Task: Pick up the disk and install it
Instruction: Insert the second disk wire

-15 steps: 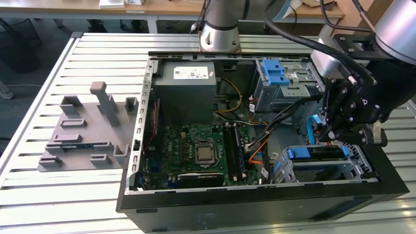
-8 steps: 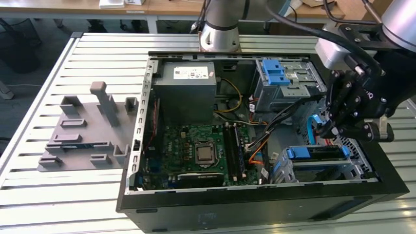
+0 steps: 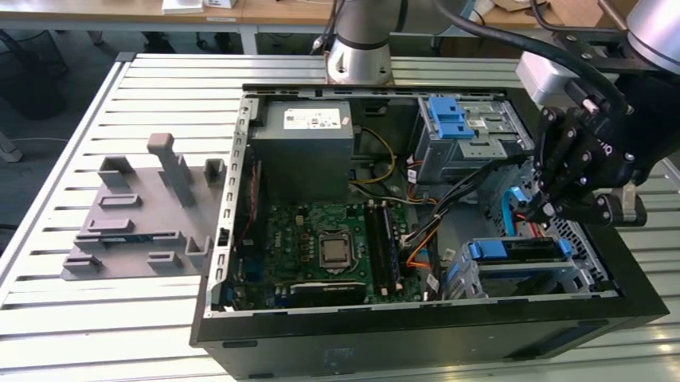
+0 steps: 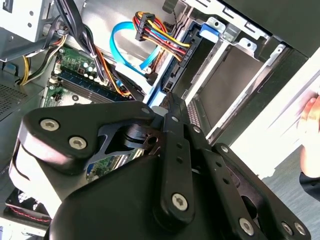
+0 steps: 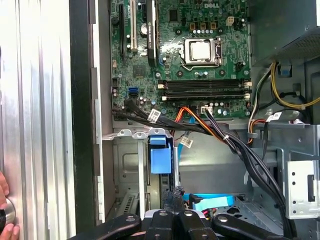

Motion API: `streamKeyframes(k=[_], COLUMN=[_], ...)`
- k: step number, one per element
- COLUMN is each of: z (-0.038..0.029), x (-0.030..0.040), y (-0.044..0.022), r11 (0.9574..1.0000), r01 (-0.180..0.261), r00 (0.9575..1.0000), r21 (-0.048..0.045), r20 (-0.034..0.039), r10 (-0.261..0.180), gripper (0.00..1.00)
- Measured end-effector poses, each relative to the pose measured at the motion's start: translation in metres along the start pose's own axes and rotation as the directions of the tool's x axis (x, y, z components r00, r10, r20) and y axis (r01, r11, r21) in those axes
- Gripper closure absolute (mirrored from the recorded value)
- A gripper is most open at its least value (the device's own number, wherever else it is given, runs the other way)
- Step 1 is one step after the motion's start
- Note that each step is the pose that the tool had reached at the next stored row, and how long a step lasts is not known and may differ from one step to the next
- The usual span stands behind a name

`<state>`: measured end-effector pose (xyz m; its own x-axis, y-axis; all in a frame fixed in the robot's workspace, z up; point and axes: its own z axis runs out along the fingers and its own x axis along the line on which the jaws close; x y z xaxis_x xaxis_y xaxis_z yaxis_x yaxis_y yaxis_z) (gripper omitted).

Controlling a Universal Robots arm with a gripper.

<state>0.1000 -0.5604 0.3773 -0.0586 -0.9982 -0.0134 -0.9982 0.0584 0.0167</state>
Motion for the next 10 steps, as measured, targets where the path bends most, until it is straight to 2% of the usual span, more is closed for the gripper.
streamKeyframes(k=[10], z=[-0.0017], x=[-0.0021], y=[0.003], r11=[1.0], r01=[0.001], r00=[1.0], r21=[0.0018], r20=[0.0001], r10=[-0.001], gripper=[0.89])
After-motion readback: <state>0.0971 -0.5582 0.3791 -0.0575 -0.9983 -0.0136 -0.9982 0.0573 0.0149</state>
